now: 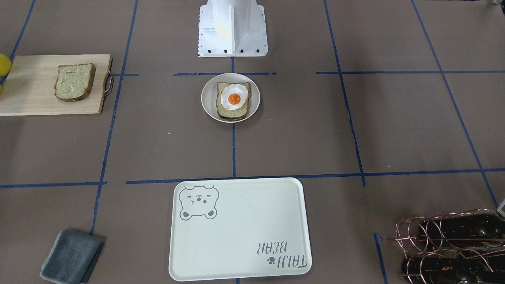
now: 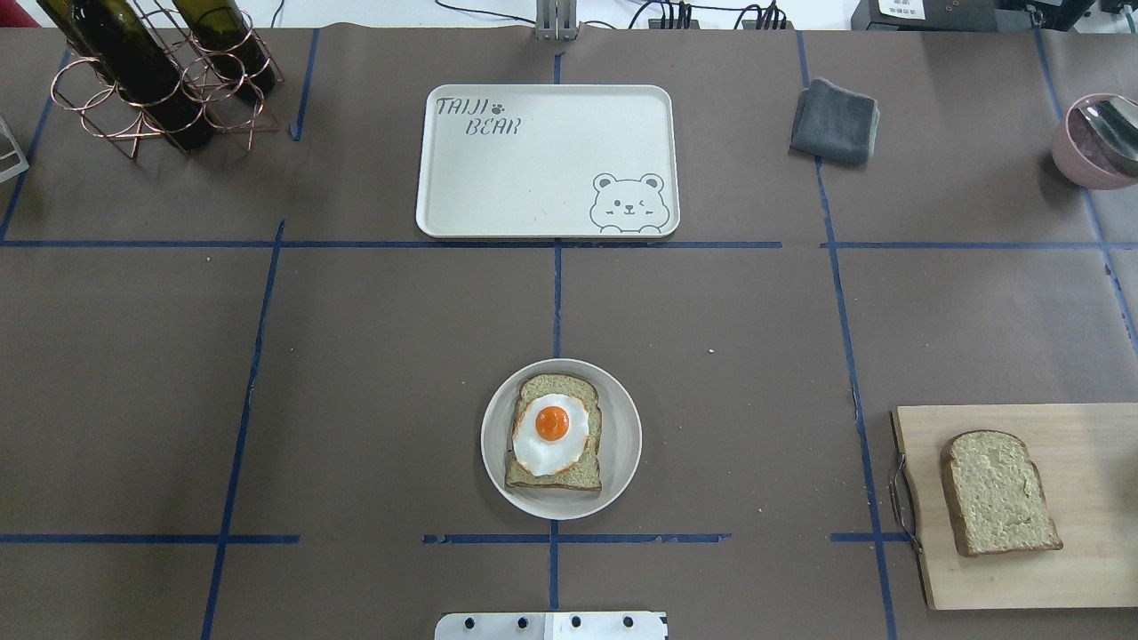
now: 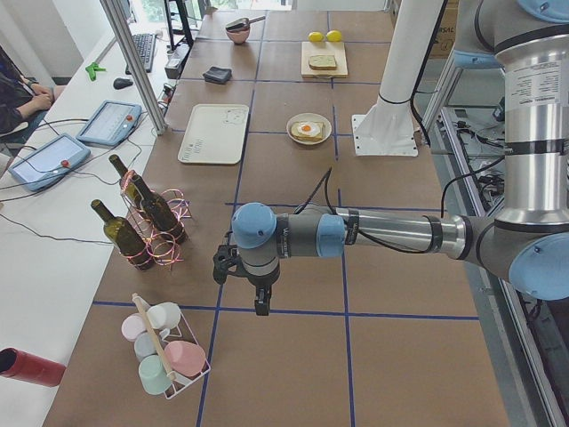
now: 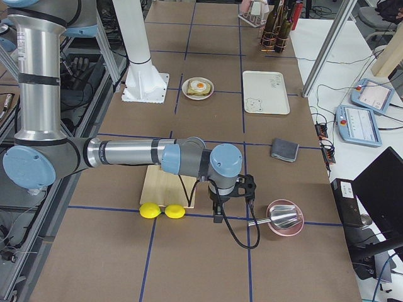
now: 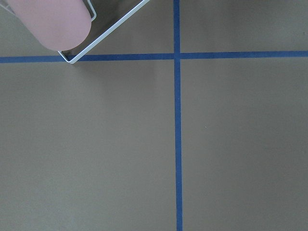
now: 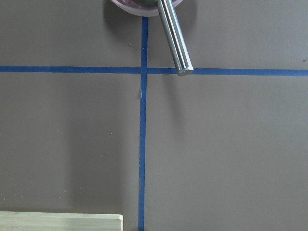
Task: Make sandwich and place on tray
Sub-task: 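Move both arms out from rest toward the table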
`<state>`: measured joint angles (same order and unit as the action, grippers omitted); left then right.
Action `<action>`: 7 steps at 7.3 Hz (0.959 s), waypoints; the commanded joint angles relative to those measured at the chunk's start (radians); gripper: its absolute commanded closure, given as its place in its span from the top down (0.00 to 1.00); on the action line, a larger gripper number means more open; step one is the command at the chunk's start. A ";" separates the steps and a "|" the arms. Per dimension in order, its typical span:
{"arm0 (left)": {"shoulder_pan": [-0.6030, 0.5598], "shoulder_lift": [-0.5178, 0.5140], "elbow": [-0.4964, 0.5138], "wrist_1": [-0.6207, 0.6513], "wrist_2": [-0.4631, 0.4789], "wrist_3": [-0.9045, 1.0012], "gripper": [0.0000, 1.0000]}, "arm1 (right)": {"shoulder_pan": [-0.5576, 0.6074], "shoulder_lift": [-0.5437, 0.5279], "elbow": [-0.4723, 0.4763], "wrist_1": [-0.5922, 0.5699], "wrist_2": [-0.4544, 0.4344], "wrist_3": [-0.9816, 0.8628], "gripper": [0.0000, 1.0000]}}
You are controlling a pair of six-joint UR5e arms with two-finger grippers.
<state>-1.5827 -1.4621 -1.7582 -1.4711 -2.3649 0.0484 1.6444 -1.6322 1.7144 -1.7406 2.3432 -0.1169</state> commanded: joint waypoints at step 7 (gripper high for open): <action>0.205 -0.167 -0.003 -0.368 0.000 -0.336 1.00 | -0.176 0.126 0.083 0.003 0.081 0.181 1.00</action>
<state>-1.4534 -1.6232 -1.7597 -1.7024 -2.3672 -0.1110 1.4788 -1.5218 1.7879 -1.7436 2.3712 0.0542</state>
